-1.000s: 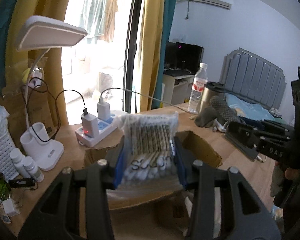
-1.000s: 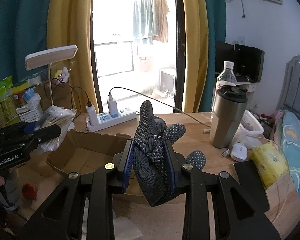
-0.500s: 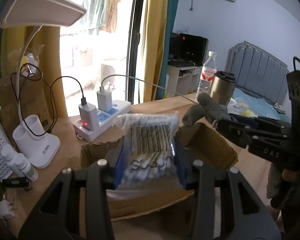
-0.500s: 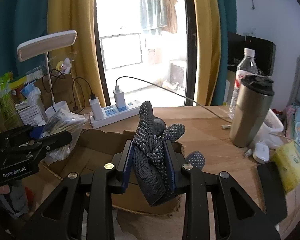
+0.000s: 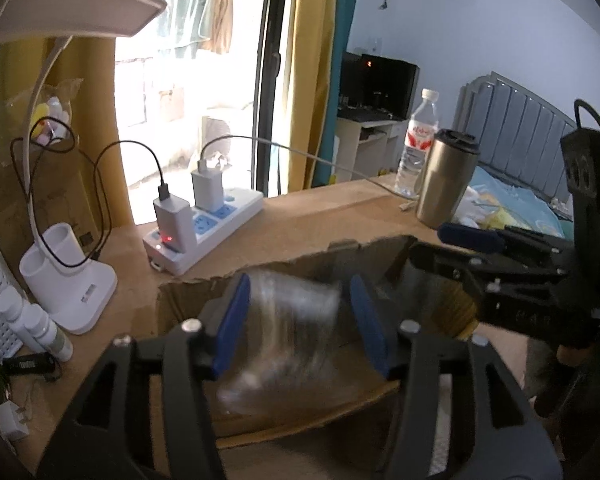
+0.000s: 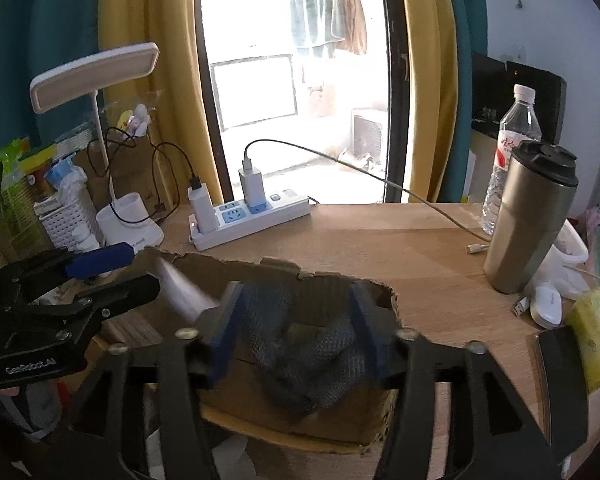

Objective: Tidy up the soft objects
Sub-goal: 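Release the glove with the right tool while the left tool releases the swab bag into the box, then move both tools back toward the bubble wrap and paper towel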

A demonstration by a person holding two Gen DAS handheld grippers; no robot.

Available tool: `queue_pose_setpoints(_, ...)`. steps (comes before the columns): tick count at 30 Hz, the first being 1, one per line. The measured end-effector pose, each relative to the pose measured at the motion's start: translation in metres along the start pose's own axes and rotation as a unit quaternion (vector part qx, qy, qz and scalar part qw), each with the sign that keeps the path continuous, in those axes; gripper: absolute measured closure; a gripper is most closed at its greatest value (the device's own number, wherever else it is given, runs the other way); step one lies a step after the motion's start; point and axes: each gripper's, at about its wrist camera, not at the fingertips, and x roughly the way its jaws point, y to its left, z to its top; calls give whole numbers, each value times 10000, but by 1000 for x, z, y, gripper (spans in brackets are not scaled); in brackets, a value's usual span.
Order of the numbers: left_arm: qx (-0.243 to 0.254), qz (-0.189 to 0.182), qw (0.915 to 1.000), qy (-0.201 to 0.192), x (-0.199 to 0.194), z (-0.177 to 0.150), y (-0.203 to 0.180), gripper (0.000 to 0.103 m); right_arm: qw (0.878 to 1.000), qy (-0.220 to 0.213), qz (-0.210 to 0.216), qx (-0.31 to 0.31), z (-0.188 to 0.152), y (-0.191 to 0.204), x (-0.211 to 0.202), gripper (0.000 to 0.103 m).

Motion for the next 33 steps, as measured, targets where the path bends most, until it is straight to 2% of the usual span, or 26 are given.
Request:
queue_pose_setpoints(1, 22, 24, 10000, -65, -4, 1, -1, 32, 10000, -41, -23, 11, 1, 0, -3, 37)
queue_pose_setpoints(3, 1, 30, 9999, -164, -11, 3, -1, 30, 9999, -115, -68, 8, 1, 0, -11, 37)
queue_pose_setpoints(16, -73, 50, 9981, -603, -63, -2, -10, 29, 9978, -496, -429, -49, -10, 9, -70, 36)
queue_pose_setpoints(33, 13, 89, 9957, -917, -119, -27, -33, 29, 9957, -723, -580, -57, -38, 17, -125, 36)
